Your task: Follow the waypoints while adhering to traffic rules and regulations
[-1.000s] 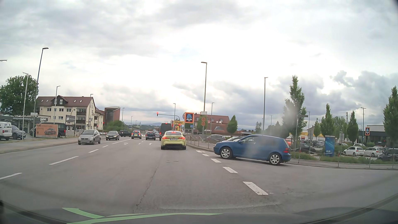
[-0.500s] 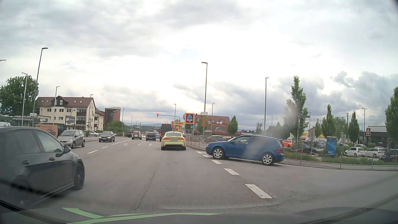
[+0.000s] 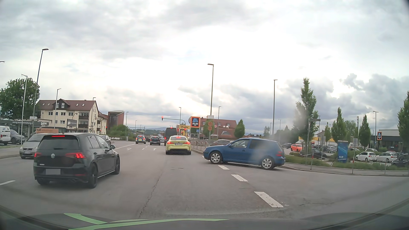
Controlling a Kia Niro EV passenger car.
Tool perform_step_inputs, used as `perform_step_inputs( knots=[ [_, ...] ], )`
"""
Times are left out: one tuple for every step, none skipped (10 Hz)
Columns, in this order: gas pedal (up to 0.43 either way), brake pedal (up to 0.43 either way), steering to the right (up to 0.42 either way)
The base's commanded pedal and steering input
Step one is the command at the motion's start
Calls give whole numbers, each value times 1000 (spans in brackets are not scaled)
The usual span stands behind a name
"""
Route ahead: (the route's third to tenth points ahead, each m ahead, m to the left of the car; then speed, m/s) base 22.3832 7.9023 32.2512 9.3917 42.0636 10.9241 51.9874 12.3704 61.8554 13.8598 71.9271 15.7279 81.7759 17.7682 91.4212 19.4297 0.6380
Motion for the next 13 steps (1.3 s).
perform_step_inputs(
  knots=[
    [0, 0, -42],
    [0, 0, -50],
    [0, 0, -60],
    [0, 12, -67],
    [0, 43, -70],
    [0, 85, -70],
    [0, 91, -69],
    [0, 91, -66],
    [0, 98, -65],
    [0, 110, -65],
    [0, 122, -65],
    [0, 128, -65],
    [0, 134, -65]
  ],
)
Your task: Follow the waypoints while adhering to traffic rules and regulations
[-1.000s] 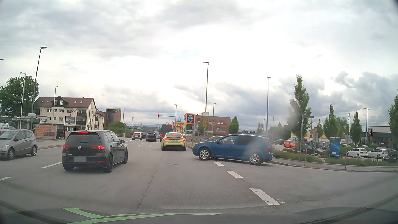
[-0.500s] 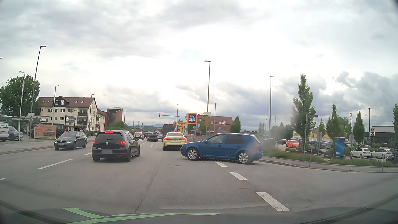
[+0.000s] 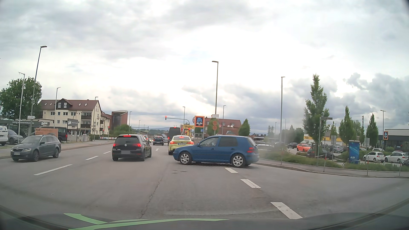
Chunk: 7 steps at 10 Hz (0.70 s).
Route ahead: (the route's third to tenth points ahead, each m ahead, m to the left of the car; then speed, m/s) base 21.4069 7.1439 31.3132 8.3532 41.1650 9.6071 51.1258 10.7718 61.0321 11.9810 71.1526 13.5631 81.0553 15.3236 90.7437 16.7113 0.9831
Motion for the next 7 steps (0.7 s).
perform_step_inputs(
  knots=[
    [0, 140, -63],
    [0, 140, -60],
    [0, 146, -55],
    [0, 146, -53],
    [0, 152, -52],
    [0, 152, -50],
    [0, 152, -47]
  ],
)
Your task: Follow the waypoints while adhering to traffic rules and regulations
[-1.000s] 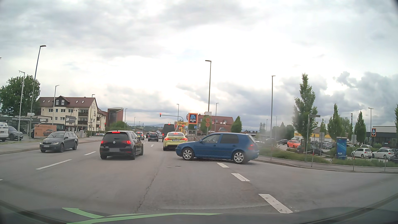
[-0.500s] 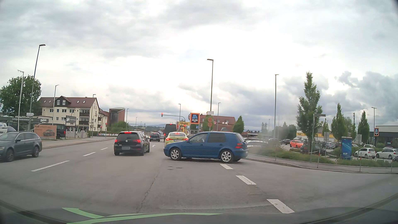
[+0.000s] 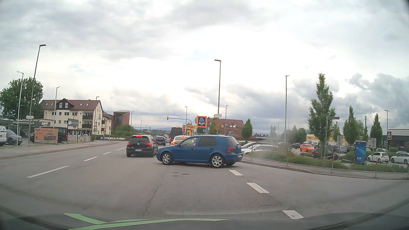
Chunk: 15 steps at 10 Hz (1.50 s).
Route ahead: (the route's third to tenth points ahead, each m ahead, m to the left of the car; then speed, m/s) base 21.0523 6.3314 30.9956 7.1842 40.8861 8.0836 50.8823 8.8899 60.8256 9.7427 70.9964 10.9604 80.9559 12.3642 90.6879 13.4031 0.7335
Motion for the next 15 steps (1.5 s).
perform_step_inputs(
  knots=[
    [0, 152, -44],
    [0, 152, -39],
    [0, 152, -34],
    [0, 152, -31],
    [0, 146, -30],
    [0, 146, -30],
    [0, 140, -30],
    [0, 134, -30],
    [0, 122, -30],
    [0, 110, -30],
    [0, 98, -30],
    [0, 91, -30],
    [0, 85, -31],
    [0, 61, -31],
    [0, 12, -31]
  ],
)
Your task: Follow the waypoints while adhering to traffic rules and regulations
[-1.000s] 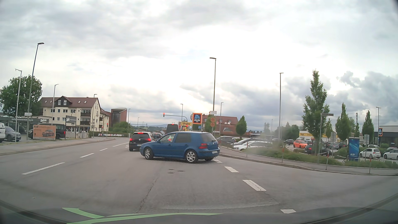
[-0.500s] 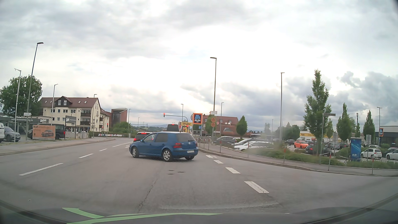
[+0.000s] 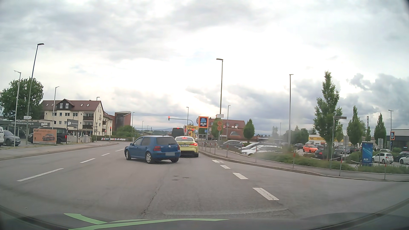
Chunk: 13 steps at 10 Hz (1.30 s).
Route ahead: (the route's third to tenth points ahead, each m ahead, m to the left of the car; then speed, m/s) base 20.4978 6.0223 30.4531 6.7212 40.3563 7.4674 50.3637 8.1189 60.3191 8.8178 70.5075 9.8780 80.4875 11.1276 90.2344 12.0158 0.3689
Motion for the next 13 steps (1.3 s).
perform_step_inputs(
  knots=[
    [0, 18, -32],
    [0, 61, -32],
    [0, 73, -33],
    [0, 67, -33],
    [0, 73, -35],
    [0, 79, -39],
    [0, 91, -43],
    [0, 116, -49],
    [0, 152, -56],
    [0, 159, -60],
    [0, 165, -62],
    [0, 165, -62],
    [0, 165, -63]
  ],
)
